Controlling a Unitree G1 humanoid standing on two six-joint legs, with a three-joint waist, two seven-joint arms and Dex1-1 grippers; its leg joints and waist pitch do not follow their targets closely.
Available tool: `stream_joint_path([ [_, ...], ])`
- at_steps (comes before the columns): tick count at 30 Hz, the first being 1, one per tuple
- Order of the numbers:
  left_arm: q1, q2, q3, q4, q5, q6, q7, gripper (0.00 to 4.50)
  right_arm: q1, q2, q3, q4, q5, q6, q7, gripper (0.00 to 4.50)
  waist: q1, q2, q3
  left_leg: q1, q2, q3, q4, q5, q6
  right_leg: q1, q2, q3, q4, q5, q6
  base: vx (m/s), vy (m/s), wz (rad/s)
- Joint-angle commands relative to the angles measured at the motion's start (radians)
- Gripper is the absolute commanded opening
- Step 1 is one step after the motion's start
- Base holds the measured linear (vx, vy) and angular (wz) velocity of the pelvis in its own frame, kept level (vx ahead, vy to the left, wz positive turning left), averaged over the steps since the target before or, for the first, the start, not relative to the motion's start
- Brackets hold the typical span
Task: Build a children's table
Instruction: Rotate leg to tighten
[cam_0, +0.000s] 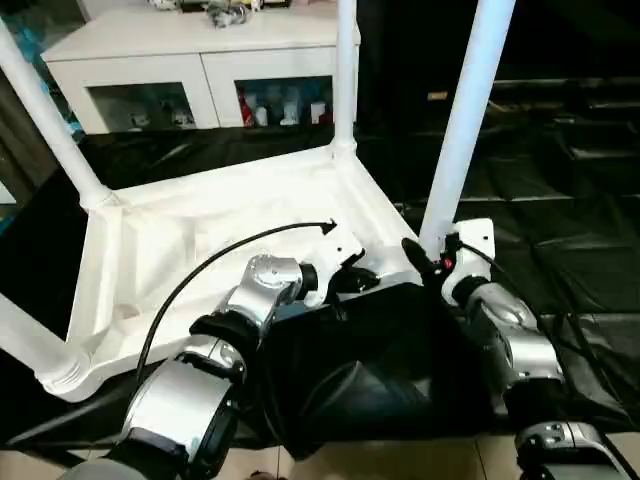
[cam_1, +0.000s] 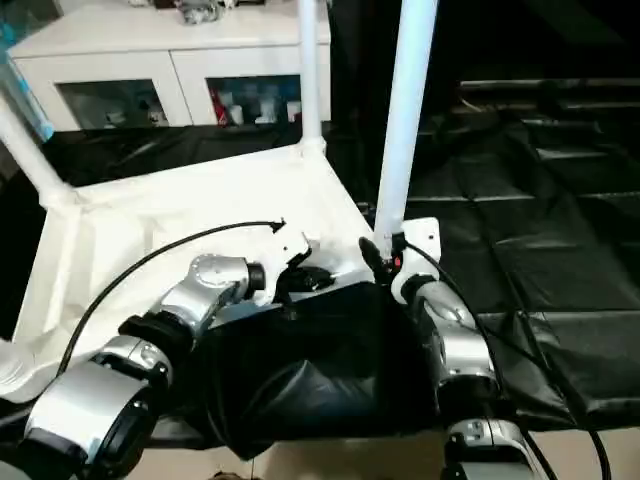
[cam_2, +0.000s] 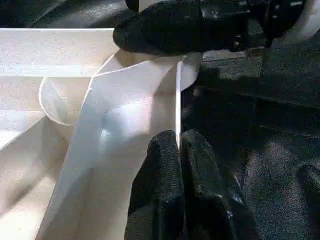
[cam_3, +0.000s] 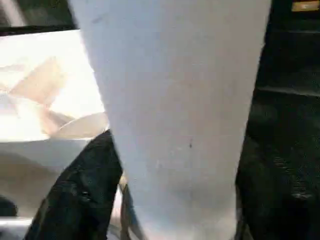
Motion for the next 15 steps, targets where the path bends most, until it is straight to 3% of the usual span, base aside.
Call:
stream_joint_path([
  [1,-0.011,-0.066,-0.01,-0.048,-0.04,-0.047,-0.06,0.0,0.021,0.053,0.143,-0.013,0.021,0.024,0.185,3.55,0.0,-0.022,-0.051,0.029,0.052,-0.039,-0.099,-0.411,0.014,0.02,-0.032,0.019,-0.081,-0.379,-0.159,0.0,0.0,0.0],
  [3,-0.002,-0.041,-0.016,-0.055,-0.046,-0.054,-0.128,0.0,0.031,0.001,0.156,-0.04,0.034,0.015,0.282,3.65,0.007,-0.018,-0.055,0.026,0.054,-0.035,-0.094,-0.363,0.038,0.027,-0.032,0.019,-0.073,-0.313,-0.183,0.0,0.0,0.0],
  [5,0.002,-0.025,-0.022,-0.059,-0.049,-0.058,-0.167,0.0,0.036,-0.03,0.164,-0.051,0.041,0.009,0.336,3.65,0.011,-0.021,-0.056,0.022,0.055,-0.031,-0.091,-0.327,0.059,0.031,-0.032,0.017,-0.069,-0.279,-0.197,0.0,0.0,0.0],
  [7,0.01,0.02,-0.033,-0.069,-0.054,-0.064,-0.269,0.0,0.057,-0.117,0.18,-0.089,0.059,0.011,0.478,3.65,0.018,-0.021,-0.058,0.02,0.055,-0.029,-0.085,-0.296,0.078,0.035,-0.032,0.016,-0.064,-0.256,-0.212,0.0,0.0,0.0],
  [9,0.012,0.038,-0.031,-0.073,-0.062,-0.064,-0.314,0.0,0.065,-0.149,0.18,-0.108,0.071,0.023,0.538,3.65,0.024,-0.021,-0.06,0.02,0.057,-0.029,-0.082,-0.276,0.092,0.036,-0.034,0.017,-0.06,-0.236,-0.22,0.0,0.0,0.0],
  [12,0.009,0.079,-0.021,-0.077,-0.072,-0.046,-0.399,0.0,0.086,-0.22,0.171,-0.156,0.102,0.053,0.665,3.65,0.04,-0.021,-0.068,0.02,0.061,-0.026,-0.07,-0.182,0.13,0.034,-0.032,0.017,-0.039,-0.088,-0.263,0.0,0.0,0.0],
  [15,0.006,0.1,-0.021,-0.074,-0.069,-0.044,-0.428,0.0,0.089,-0.245,0.162,-0.17,0.119,0.067,0.708,3.65,0.045,-0.02,-0.067,0.019,0.06,-0.026,-0.068,-0.169,0.144,0.034,-0.031,0.014,-0.035,-0.069,-0.276,0.0,0.0,0.0],
])
